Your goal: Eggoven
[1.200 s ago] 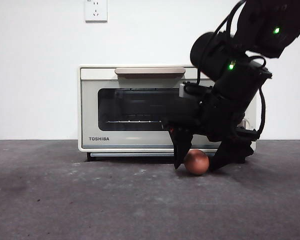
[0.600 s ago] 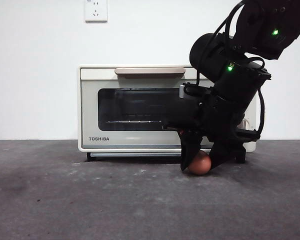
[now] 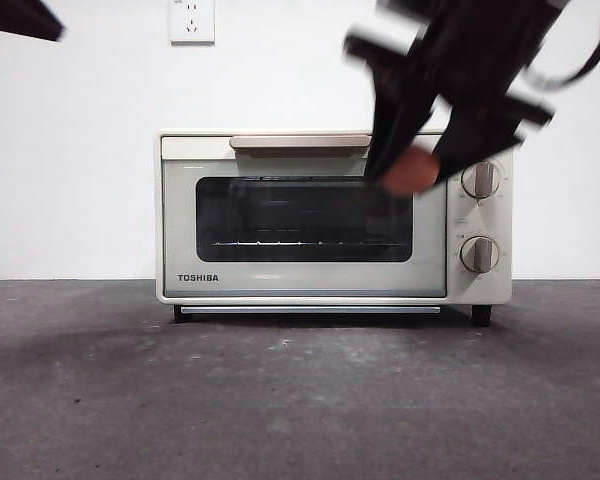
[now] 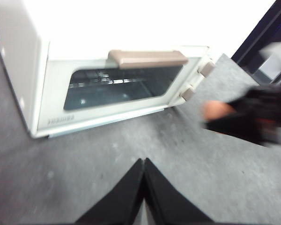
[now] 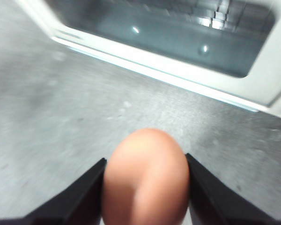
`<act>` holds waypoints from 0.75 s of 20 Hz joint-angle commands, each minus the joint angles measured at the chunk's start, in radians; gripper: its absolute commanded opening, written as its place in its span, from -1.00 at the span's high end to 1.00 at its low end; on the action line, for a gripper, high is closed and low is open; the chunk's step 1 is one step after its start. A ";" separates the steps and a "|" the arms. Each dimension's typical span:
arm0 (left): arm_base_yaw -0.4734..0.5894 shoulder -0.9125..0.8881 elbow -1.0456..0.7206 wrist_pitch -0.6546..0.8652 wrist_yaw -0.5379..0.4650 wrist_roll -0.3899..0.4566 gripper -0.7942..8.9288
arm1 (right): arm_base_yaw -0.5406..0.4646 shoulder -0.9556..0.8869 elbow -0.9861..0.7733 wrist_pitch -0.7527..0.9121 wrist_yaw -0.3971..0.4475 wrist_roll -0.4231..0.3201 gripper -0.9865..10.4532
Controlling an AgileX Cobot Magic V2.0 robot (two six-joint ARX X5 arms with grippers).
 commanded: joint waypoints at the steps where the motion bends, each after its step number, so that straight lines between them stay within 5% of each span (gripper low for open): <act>1: -0.058 0.098 0.060 0.073 -0.045 -0.004 0.82 | 0.011 -0.093 0.014 -0.053 0.002 -0.025 0.82; 6: -0.141 0.353 0.218 0.196 -0.093 0.016 0.82 | 0.011 -0.293 0.014 -0.176 0.017 -0.043 0.82; 15: -0.205 0.707 0.502 0.204 -0.156 0.092 0.82 | 0.011 -0.472 0.014 -0.278 0.053 -0.046 0.82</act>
